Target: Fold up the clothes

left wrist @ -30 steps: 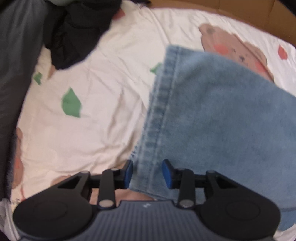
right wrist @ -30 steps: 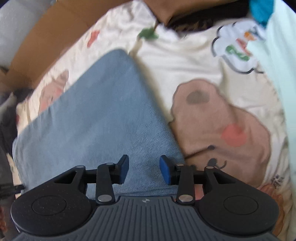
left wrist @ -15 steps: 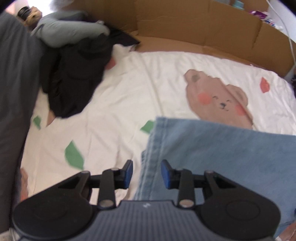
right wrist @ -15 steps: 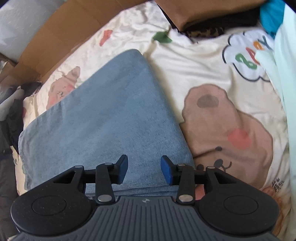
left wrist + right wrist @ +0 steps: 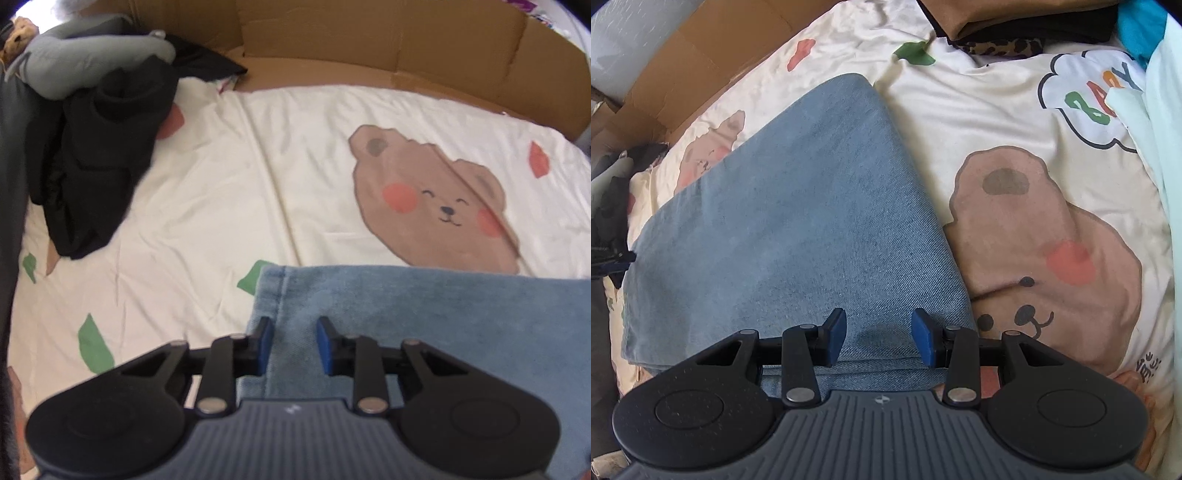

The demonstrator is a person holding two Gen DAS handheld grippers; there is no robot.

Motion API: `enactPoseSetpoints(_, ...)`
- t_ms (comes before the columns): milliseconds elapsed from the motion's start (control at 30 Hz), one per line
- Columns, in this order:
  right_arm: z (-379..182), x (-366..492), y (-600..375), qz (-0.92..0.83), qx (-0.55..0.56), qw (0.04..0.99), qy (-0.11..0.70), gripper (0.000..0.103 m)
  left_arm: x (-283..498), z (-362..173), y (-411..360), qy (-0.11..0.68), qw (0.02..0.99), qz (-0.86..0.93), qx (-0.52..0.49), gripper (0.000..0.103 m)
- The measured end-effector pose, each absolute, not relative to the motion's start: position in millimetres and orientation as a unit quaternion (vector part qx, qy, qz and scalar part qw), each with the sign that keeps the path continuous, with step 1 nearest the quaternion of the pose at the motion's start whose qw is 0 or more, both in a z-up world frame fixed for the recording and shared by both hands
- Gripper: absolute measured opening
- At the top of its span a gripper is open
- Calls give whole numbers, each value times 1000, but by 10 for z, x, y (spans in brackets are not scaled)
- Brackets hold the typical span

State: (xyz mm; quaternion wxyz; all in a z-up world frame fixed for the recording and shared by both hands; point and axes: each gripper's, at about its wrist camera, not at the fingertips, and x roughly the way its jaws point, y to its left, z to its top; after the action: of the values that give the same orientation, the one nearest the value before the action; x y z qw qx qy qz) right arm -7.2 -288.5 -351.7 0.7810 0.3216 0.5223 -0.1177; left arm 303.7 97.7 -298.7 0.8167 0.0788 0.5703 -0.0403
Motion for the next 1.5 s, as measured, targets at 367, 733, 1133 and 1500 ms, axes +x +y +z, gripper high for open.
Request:
enactPoseSetpoints(367, -3553, -30, -2850, -126, 323, 776, 527, 47, 3082, -3054, 930, 565, 819, -37, 89, 31)
enactPoseSetpoints(733, -3306, -112, -2867, -132, 305, 784, 524, 48, 2739, -2881, 1047, 572, 816, -38, 71, 23)
enactPoseSetpoints(1133, -3298, -63, -2971, -155, 308, 786, 514, 48, 2774, -3189, 1043, 588, 804, -49, 76, 24)
enactPoseSetpoints(1500, -3468, -140, -3003, -151, 343, 773, 512, 57, 2829, -2961, 985, 580, 805, -79, 99, 19)
